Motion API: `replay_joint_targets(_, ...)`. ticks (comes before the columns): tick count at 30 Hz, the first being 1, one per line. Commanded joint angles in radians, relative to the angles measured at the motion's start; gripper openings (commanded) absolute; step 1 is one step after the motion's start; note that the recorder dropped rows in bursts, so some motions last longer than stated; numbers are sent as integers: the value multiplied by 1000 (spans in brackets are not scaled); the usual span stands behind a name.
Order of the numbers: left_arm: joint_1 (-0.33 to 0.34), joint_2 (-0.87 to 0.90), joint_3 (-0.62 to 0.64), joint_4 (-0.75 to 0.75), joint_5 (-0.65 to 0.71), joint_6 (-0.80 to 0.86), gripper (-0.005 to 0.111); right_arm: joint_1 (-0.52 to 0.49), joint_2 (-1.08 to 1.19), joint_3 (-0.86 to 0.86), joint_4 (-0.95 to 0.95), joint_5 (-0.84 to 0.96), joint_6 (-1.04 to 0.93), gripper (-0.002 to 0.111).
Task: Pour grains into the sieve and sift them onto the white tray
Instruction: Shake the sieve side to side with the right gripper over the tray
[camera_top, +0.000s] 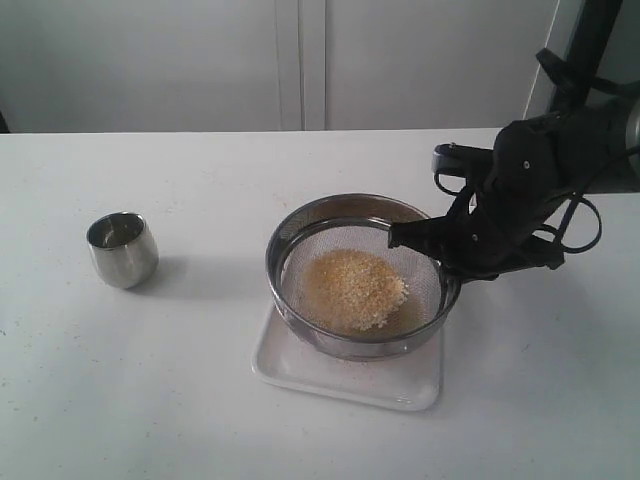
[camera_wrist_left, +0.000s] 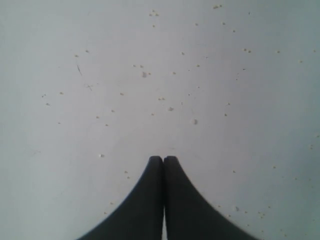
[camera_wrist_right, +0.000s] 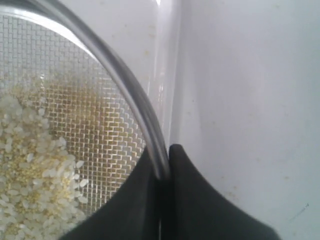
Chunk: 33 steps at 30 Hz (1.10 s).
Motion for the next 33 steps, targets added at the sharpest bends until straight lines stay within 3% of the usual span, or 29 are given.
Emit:
replay_joint_targets(1,3,-6,-6,-11,16,-3,0,-20,2,-49,14,-19,31,0)
replay_joint_targets(9,3,-6,-6,-11,16,-3,0,4,-8,-55,21,137,-112,0)
replay_joint_targets(16,3,-6,-6,-11,16,-3,0,-9,23,-60,23,8,-55,0)
replay_joint_targets(20,3,-6,-6,-11,16,-3,0,-11,42,-74,25,66,-29,0)
replay_joint_targets(23,3,-6,-6,-11,16,-3,0,12,31,-69,25,173,-160,0)
replay_joint_targets(29,3,-6,-6,-11,16,-3,0,-5,40,-72,28,20,-126,0)
replay_joint_targets(33,3,-6,-6,-11,16,-3,0,-12,53,-86,39,130,-78,0)
